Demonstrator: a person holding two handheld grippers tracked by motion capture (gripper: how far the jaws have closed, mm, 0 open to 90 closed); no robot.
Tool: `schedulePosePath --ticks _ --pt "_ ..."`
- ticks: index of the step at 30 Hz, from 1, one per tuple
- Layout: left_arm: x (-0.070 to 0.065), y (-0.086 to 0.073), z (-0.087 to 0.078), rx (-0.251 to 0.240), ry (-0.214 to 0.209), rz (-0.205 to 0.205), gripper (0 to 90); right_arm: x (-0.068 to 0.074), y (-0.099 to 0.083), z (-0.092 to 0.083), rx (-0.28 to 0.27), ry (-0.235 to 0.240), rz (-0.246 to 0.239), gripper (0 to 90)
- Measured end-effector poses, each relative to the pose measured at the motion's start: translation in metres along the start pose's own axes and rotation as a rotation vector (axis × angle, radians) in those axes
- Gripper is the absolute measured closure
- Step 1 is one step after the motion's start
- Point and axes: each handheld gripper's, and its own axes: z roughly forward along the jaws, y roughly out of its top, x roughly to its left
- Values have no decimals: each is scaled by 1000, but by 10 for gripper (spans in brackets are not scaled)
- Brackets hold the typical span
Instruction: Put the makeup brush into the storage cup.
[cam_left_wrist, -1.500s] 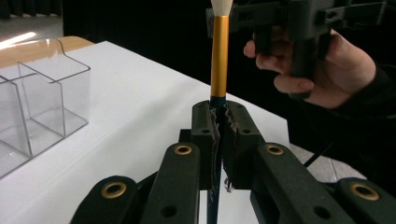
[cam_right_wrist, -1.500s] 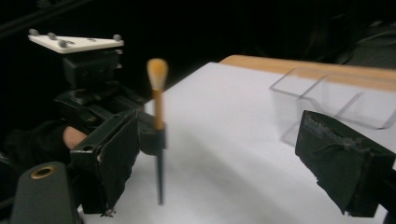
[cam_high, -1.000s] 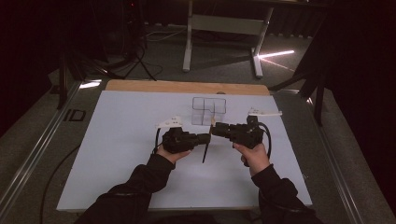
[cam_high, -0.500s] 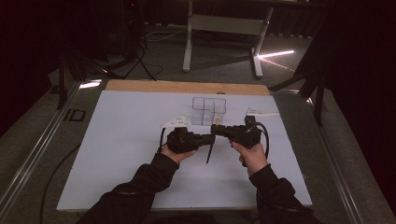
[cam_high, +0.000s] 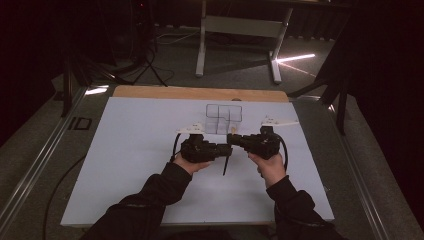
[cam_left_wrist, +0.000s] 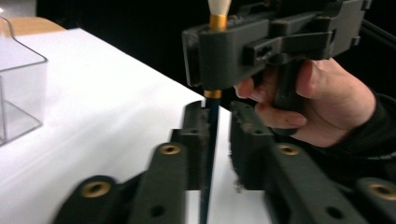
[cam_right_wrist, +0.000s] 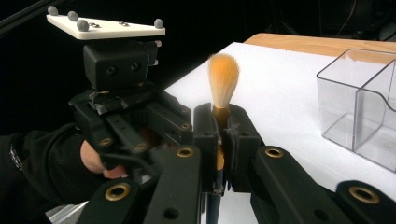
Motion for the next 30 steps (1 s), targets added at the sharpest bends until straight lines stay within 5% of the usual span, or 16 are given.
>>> schedulePosePath --ticks 15,21,26,30 --pt "-1 4 -19 7 118 16 402 -1 10 -8 6 -32 -43 844" --pt "-8 6 -31 33 208 65 179 0 15 -10 5 -47 -68 844" --pt "-8 0 -40 65 251 89 97 1 22 -12 -6 -51 -80 843" --pt "-7 -5 -44 95 234 75 2 3 26 -11 -8 -50 -93 843"
